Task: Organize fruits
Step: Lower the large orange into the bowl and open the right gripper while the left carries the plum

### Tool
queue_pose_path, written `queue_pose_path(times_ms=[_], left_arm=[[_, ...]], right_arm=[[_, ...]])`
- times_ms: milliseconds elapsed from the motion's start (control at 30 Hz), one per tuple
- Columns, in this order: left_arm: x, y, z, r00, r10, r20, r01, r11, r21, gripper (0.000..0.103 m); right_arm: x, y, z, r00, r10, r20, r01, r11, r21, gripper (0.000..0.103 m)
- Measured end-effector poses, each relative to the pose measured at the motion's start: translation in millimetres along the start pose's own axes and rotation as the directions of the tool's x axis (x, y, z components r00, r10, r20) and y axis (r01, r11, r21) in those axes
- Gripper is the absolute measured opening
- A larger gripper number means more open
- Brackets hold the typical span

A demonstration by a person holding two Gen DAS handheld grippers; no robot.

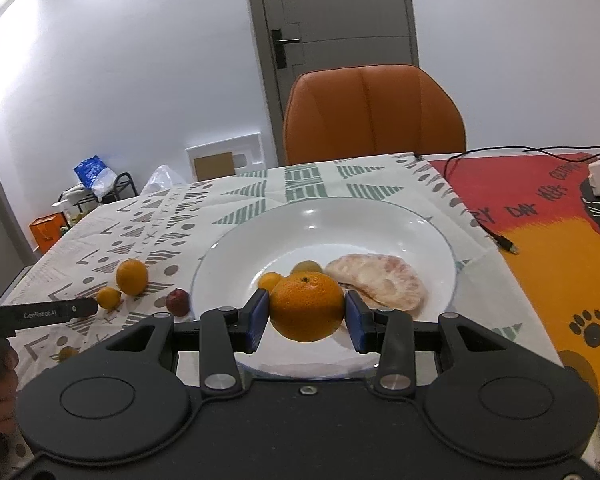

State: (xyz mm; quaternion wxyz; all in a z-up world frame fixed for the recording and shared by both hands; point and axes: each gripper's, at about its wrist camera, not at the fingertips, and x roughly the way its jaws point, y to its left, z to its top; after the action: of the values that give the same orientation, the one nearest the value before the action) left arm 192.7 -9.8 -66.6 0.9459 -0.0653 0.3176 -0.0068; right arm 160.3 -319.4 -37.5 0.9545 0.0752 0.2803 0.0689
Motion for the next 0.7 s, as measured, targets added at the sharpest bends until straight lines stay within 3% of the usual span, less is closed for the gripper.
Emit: queue_pose_path(times_ms=[33, 467, 600, 700], left_arm=[[1, 0, 1, 1.0, -0.002, -0.001, 0.002, 1.0, 0.0, 0.022], [-25, -36, 15, 0.996, -0.073, 0.052, 0.07, 0.996, 0.059, 0.022], [-29, -54, 19, 0.992, -0.109, 0.065, 0.103, 0.99, 0.091, 0.022], [-29, -68, 20, 0.989, -0.134, 0.061, 0.127, 0.986, 0.111, 0.022]], right_arm=[[-1, -2, 0, 1.0, -0.006, 0.0, 0.006, 1.0, 0.005, 0.039], [-3, -21, -4, 1.0, 0.001, 0.002, -0.002, 0.999, 0.047, 0.04], [-9, -31, -5, 1.0, -0.006, 0.02, 0.005, 0.997, 0.074, 0.051], [-15, -40, -5, 0.999, -0.017, 0.036, 0.014, 0.996, 0.092, 0.052]])
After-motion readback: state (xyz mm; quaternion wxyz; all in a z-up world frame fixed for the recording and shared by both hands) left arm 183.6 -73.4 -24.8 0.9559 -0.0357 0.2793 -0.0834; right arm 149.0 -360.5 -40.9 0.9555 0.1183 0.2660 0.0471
